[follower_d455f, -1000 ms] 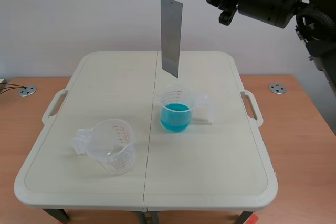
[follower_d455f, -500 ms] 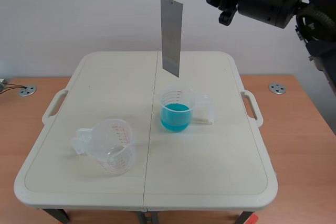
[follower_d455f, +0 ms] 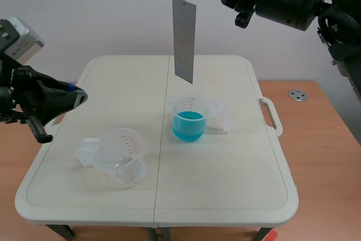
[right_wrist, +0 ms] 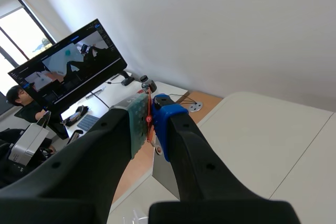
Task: Hold the metal plate by the orange handle, dip it into the blue solution, take it out and point at it, then put the plate back in the beaker on the left.
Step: 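Raise the plate and point at it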
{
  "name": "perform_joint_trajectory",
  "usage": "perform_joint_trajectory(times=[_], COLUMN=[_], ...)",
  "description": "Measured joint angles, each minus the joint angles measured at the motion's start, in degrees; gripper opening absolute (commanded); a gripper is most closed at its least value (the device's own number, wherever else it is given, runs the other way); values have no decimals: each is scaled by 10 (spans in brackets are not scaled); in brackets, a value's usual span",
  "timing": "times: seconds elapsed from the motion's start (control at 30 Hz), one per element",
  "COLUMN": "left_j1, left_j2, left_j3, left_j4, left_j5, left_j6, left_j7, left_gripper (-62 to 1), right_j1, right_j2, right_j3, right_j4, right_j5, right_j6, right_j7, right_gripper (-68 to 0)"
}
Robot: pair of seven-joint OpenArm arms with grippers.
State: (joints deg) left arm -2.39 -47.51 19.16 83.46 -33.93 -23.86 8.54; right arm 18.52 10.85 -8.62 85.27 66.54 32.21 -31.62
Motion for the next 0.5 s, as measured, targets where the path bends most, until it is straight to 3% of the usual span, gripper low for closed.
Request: perform_joint_trajectory(times=[0.2, 0.5], left_j1=[-76, -152], left_j2=[76, 155], left_j3=[51, 97], left_j4=[-54, -111], left_j5=[63, 111], left_j6=[0, 2], left_j7=[24, 26], left_gripper=[-593, -593], right_j1=[0, 0], right_j2=[0, 0], right_j3=[0, 0], right_j4=[0, 0], right_j5=[0, 0], right_j6=[0, 0], right_j7=[0, 0], right_gripper=[-660, -660])
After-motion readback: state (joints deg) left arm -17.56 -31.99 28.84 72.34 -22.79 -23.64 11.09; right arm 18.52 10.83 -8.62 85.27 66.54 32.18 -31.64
